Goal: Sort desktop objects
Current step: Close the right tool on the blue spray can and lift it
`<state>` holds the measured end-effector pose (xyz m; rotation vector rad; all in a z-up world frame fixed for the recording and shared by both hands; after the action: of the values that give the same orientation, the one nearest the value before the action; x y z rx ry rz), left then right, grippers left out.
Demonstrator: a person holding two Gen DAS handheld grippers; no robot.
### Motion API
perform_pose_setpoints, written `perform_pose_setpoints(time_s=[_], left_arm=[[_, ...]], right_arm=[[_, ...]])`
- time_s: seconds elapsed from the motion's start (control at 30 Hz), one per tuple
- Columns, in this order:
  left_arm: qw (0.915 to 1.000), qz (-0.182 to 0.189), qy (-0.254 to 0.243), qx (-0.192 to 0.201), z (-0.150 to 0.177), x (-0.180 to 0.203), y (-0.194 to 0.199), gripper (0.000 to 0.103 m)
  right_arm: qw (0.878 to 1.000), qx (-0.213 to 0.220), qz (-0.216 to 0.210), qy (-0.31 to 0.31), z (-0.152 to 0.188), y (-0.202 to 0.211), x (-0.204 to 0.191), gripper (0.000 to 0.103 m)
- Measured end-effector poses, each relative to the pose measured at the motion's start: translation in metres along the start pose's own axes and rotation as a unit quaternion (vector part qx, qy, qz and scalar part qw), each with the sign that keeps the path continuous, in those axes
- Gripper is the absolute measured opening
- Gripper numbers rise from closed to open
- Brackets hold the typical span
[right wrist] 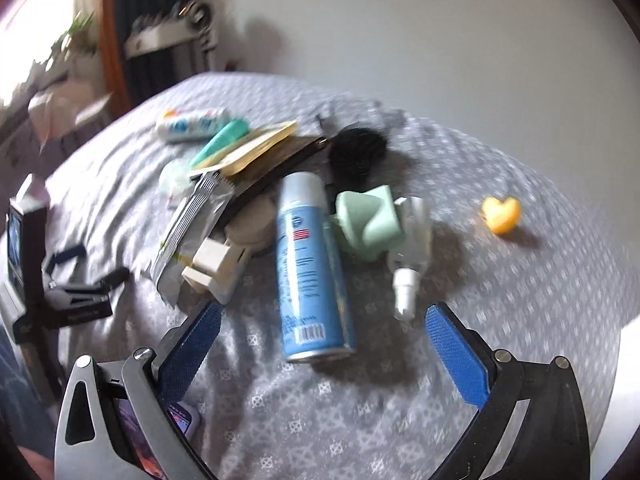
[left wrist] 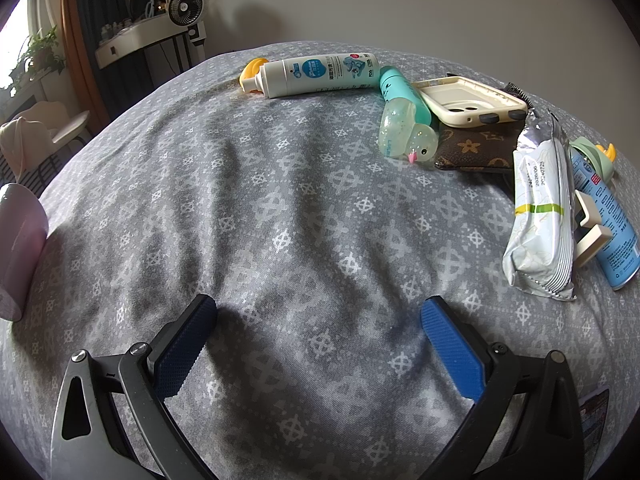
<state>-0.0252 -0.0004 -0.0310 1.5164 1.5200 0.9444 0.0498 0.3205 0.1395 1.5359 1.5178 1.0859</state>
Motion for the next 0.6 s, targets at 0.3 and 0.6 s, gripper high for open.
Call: perform_pose_setpoints(time_s=[0.3,0.6], left_arm=[[1.0,0.0,0.0,0.0,0.0,0.0,0.0,0.103],[1.0,0.0,-0.001,0.0,0.0,0.0,0.0,0.103]], right_arm=[[0.995,-0.095,0.004,0.01,-0.024,-0.08,-0.007,0.062],[0.995,-0.1,-0.019,-0.009,-0.042,-0.097,-0.007,0.052]])
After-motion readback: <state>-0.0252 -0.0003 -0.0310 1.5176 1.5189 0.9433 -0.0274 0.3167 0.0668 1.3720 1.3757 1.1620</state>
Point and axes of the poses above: each gripper's, at about its wrist camera, not at the fingertips, and y roughly against the way its jaws point, x to its right, z to its underside, the point moved 4 cm from there along -y, roughly the way its jaws point, and after that the axes turned 14 degrees about -x, right-handed, at the moved point
